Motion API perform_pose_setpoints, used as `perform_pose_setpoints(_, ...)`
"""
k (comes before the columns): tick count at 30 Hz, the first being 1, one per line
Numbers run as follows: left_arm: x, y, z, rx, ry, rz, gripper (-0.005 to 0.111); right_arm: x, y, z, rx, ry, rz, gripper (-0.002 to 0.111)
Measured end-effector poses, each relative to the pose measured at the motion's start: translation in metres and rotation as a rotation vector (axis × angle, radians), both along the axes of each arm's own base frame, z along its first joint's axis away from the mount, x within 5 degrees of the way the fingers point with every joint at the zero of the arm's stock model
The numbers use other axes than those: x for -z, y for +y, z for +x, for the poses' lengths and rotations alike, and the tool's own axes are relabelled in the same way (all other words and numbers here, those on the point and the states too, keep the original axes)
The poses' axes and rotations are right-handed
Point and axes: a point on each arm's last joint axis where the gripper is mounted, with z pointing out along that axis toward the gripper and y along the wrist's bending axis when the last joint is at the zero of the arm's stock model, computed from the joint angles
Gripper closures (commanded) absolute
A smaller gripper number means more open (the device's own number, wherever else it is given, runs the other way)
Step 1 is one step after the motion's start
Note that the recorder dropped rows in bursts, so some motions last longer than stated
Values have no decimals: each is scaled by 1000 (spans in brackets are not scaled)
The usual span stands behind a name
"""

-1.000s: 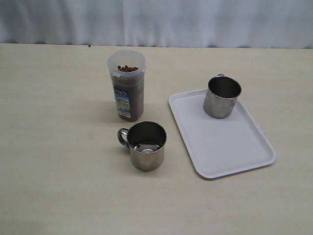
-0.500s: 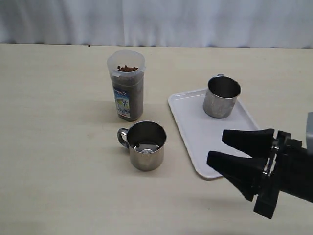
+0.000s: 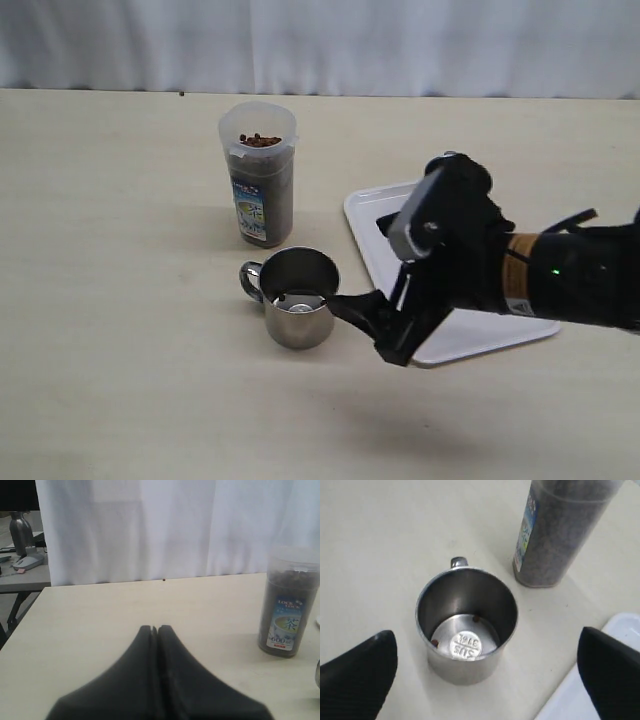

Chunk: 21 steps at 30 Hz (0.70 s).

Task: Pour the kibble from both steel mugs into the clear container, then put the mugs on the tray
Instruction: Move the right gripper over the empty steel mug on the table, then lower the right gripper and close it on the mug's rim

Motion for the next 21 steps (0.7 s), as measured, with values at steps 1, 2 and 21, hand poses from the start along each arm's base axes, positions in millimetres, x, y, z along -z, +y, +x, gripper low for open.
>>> perform_pose_setpoints(1, 0, 0, 0, 0, 0, 0, 107, -4, 7, 3, 11, -6, -12, 3)
perform_pose_setpoints(2, 0, 0, 0, 0, 0, 0, 107, -5, 12, 5, 21, -5, -16, -1)
perform_pose_setpoints(21, 0, 0, 0, 0, 0, 0, 107, 26, 51, 39, 147, 174, -31, -2)
